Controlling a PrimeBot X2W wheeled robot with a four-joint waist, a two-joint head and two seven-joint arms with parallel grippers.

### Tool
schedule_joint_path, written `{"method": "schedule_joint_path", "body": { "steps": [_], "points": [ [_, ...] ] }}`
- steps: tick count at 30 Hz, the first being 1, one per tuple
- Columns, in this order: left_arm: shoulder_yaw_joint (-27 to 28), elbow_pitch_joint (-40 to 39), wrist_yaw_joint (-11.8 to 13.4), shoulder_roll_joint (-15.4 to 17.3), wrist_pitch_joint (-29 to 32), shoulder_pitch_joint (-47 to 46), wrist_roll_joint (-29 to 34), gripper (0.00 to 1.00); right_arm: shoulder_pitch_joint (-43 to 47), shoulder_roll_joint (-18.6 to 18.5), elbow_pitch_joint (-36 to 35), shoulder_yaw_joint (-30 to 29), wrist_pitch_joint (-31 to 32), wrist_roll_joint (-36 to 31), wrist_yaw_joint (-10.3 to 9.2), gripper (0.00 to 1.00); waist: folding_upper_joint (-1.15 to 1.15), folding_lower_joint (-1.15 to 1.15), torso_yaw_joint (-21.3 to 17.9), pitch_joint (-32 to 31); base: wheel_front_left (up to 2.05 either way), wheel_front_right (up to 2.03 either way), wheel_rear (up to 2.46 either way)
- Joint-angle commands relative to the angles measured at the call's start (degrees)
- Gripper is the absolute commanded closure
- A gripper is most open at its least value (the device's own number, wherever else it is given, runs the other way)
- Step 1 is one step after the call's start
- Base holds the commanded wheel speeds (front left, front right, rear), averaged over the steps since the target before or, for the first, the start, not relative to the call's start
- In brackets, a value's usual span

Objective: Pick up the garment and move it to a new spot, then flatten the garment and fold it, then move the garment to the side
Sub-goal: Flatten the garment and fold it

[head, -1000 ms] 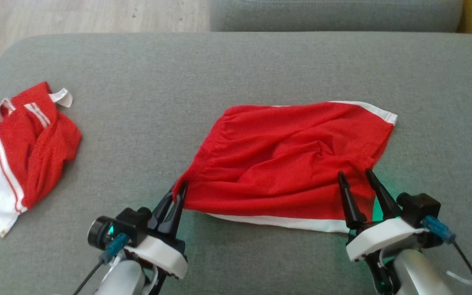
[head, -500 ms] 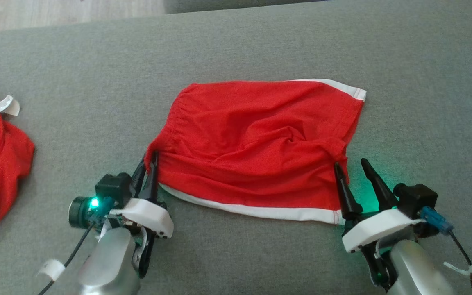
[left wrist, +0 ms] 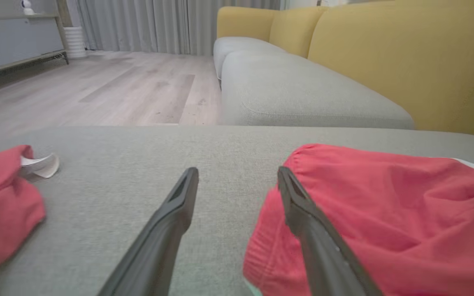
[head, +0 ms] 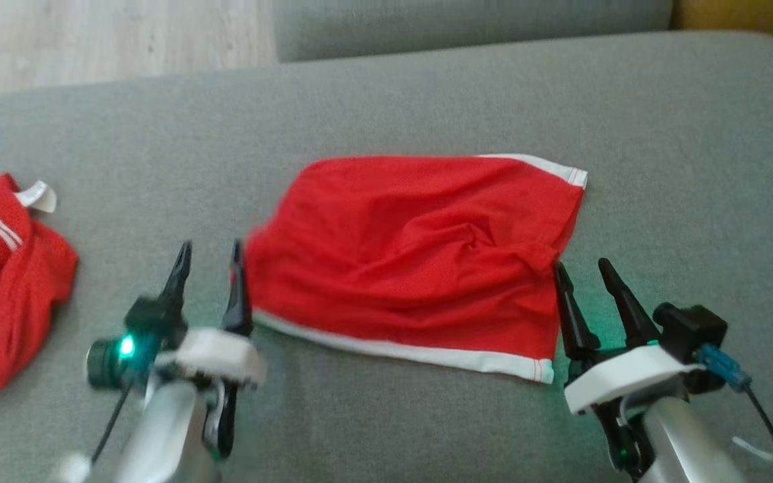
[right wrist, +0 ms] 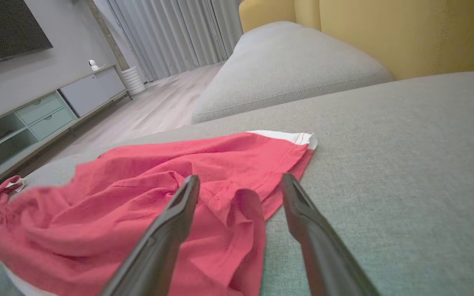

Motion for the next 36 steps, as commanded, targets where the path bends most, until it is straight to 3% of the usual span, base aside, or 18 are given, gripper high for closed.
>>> {"method": "schedule_joint_path", "body": {
  "steps": [1, 12, 21, 28, 36],
  "points": [
    [2.81, -2.58, 0.33, 1.02, -0.55, 2.49, 0.67, 0.00, 0.48, 0.60, -1.91, 0.67, -0.37, -0.62, -0.04, 0.00, 0.00, 0.00, 0.59, -1.48, 0.00, 0.00, 0.00],
    [7.70, -15.05, -1.95, -0.30, -0.55, 19.23, 4.93, 0.00, 6.16, 1.30, -3.50, -1.76, -0.37, -1.40, -0.04, 0.00, 0.00, 0.00, 2.22, -6.36, 0.00, 0.00, 0.00],
    [8.98, -18.04, -2.58, -0.76, -0.55, 22.30, 6.20, 0.00, 7.79, 1.36, -3.59, -1.59, -0.37, -0.67, -0.04, 0.00, 0.00, 0.00, 2.09, -6.98, 0.00, 0.00, 0.00],
    [6.32, -17.24, -2.63, -0.83, -0.55, 22.29, 4.50, 0.00, 6.92, 1.37, 8.39, 4.09, -0.37, 0.99, -0.04, 0.00, 0.00, 0.00, 2.60, -5.99, 0.00, 0.00, 0.00],
    [5.73, -16.56, -3.00, -0.83, -0.55, 21.83, 3.90, 0.00, 4.41, 1.37, 14.53, 6.08, -0.37, 5.82, -0.04, 0.00, 0.00, 0.00, 4.10, -5.14, 0.00, 0.00, 0.00]
  ]
}}
